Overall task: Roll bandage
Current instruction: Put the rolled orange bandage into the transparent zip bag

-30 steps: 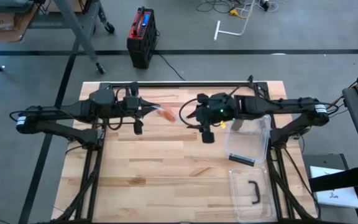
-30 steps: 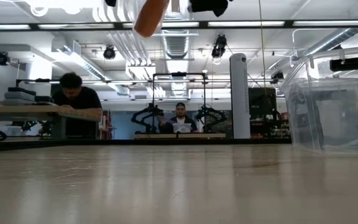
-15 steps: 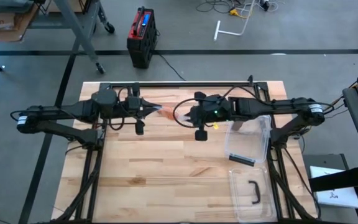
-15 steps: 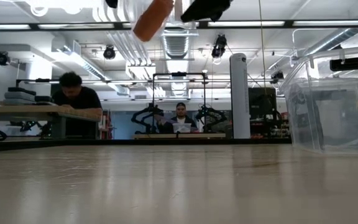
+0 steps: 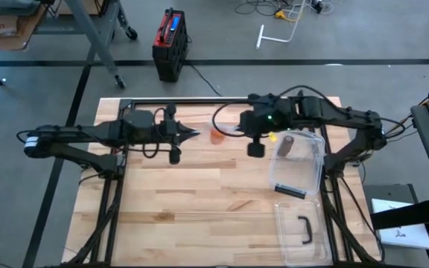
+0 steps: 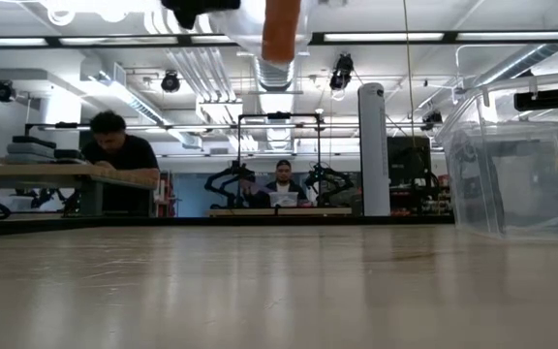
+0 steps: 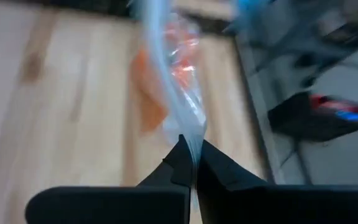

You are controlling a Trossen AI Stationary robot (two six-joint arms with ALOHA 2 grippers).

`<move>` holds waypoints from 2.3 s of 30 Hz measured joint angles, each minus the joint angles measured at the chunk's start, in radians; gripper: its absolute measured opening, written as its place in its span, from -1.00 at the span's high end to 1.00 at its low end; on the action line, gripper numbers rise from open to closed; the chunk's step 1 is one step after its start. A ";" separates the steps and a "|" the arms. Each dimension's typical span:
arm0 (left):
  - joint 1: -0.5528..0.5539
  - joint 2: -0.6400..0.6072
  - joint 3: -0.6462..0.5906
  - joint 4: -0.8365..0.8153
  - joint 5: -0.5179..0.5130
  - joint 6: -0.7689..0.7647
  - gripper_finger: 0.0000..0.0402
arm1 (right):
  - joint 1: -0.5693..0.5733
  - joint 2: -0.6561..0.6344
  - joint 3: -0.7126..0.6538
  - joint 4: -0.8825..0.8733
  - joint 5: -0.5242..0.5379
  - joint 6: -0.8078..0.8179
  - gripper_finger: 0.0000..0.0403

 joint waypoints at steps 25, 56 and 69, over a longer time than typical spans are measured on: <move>-0.001 0.036 0.019 -0.048 -0.001 -0.003 1.00 | -0.038 0.285 0.340 -0.418 0.015 -0.128 0.99; -0.029 0.004 0.019 -0.077 0.002 -0.011 1.00 | -0.039 0.162 0.037 0.055 -0.181 -0.035 0.92; -0.042 0.004 0.019 -0.046 0.006 -0.012 1.00 | -0.026 0.146 0.039 0.106 -0.341 -0.008 0.52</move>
